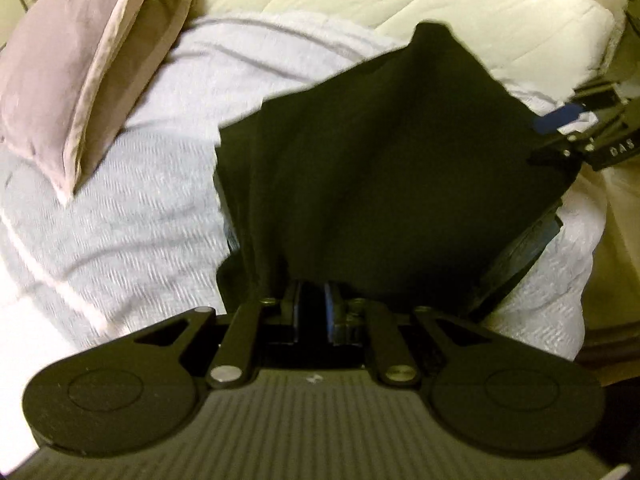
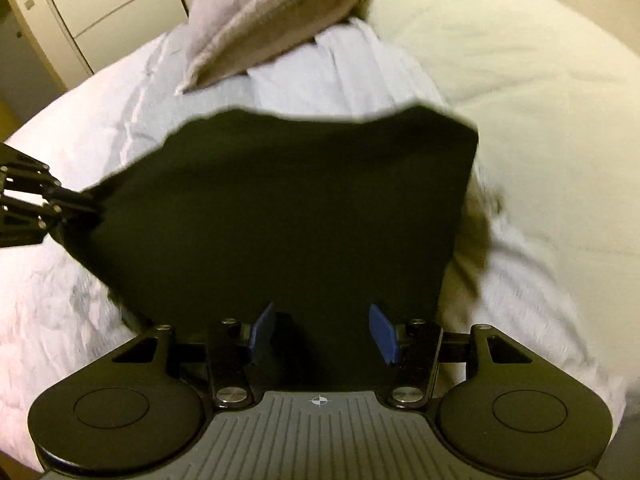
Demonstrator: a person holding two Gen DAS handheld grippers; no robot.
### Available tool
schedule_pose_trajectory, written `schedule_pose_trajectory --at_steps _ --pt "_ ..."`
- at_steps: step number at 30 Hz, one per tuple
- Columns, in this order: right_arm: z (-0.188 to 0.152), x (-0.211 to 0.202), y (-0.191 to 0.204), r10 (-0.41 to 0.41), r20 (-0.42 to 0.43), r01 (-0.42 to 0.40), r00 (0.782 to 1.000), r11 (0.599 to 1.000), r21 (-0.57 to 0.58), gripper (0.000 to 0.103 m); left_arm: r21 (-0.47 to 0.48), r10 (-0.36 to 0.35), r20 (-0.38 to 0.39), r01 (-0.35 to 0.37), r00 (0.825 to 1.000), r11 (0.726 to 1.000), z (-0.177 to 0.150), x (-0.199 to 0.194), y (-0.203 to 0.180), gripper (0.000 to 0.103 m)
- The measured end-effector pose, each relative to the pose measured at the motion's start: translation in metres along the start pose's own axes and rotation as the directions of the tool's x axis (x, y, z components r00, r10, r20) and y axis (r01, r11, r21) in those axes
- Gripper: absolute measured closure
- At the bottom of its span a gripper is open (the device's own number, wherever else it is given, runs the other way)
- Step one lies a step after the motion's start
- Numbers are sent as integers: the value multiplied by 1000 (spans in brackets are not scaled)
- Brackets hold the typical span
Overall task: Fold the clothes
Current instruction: 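Smooth the jacket edge onto the stack with both grippers, then open them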
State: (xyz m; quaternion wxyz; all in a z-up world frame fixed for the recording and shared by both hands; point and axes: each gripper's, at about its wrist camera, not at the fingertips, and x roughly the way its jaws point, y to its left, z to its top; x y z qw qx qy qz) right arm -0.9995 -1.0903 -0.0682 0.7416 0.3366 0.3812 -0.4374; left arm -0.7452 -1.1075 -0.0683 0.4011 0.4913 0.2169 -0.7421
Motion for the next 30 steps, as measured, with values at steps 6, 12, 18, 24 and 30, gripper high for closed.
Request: schedule_pose_trajectory --at_steps 6,12,18,24,30 --pt "0 -1 3 -17 -21 16 1000 999 -37 47 -8 28 1 -28 1000 1000 -1 -6 -3 96" --pt "-4 -25 3 -45 -12 45 999 999 -12 47 -27 70 28 -69 997 997 -14 -28 -2 82" --pt "-20 -30 18 -84 -45 76 995 984 -158 47 364 162 121 -195 979 911 -46 -48 -43 72" --pt "-33 -18 47 -112 -32 88 993 902 -423 47 622 196 119 -227 973 749 -69 -30 -73 67" --pt "-35 2 41 -93 -77 52 993 904 -424 37 550 199 3 -168 980 818 -63 -7 -57 67"
